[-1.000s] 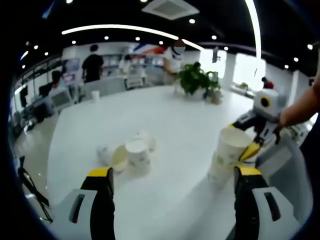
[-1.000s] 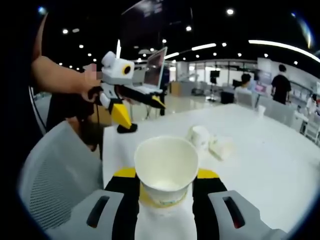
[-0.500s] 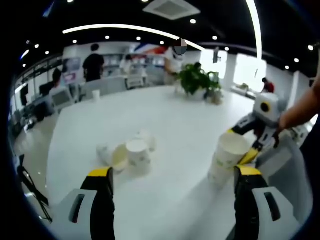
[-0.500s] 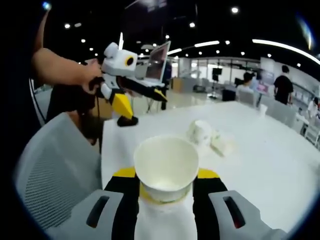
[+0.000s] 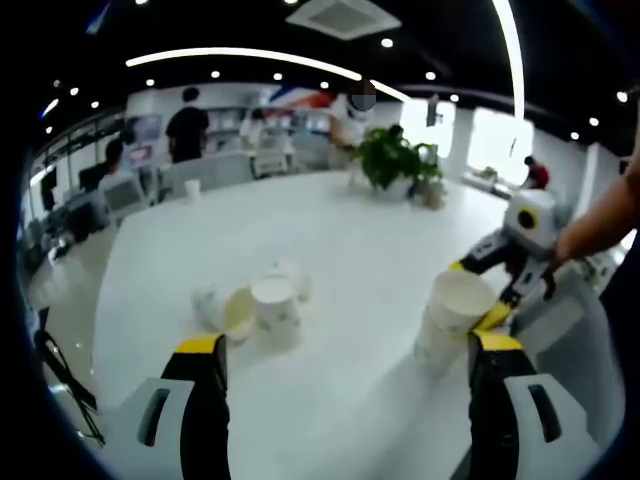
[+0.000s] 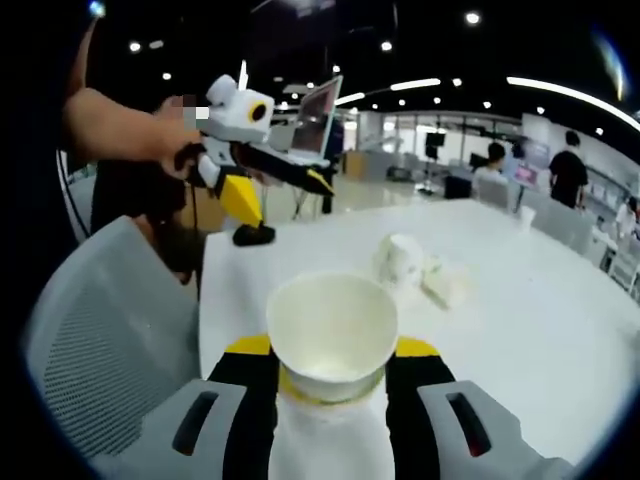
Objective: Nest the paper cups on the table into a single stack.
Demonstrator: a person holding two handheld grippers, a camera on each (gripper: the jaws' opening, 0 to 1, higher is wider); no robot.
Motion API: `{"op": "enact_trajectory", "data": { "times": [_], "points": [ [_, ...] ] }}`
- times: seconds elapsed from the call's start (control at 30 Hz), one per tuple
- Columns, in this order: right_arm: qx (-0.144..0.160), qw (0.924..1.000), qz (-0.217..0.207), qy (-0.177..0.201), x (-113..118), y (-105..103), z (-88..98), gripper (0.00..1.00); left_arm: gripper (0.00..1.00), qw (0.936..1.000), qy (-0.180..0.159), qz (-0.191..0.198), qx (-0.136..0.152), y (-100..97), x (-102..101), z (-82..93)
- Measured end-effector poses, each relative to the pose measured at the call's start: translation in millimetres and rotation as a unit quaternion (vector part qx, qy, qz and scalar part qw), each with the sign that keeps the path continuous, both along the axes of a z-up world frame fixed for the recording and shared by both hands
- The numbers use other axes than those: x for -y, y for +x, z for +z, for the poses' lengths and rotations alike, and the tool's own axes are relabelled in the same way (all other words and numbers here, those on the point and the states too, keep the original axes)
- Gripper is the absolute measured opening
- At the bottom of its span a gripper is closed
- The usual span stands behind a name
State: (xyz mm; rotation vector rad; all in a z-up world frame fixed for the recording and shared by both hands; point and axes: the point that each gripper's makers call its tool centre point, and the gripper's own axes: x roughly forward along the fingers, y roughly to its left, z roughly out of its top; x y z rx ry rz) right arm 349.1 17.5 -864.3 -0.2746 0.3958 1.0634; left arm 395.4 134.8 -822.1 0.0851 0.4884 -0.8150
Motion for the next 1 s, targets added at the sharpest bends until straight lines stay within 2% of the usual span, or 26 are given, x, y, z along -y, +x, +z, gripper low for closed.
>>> {"op": "enact_trajectory", "data": {
  "times": [0.27, 0.53, 0.77, 1.0],
  "points": [
    [-0.002, 1.0000, -0.009, -0.003, 3.2, 4.2, 3.1, 0.45, 1.00, 1.0000, 0.000, -0.001, 0.000, -0.5, 0.1, 0.1],
    [-0.018, 0.9993, -0.015, 0.028, 7.4, 11.0, 25.3, 0.69, 1.00, 1.0000, -0.001, 0.001, 0.002, 0.5, -0.8, 1.5],
    [-0.023, 0.9971, -0.018, 0.070, 10.9, 19.6, 55.1, 0.86, 1.00, 1.0000, -0.003, 0.003, 0.005, 0.5, -0.7, 2.8],
    [-0.011, 0.9945, -0.044, 0.094, 26.5, 35.3, 81.4, 0.93, 1.00, 0.9999, -0.007, 0.004, 0.012, 2.7, 2.1, 5.0]
  ]
}}
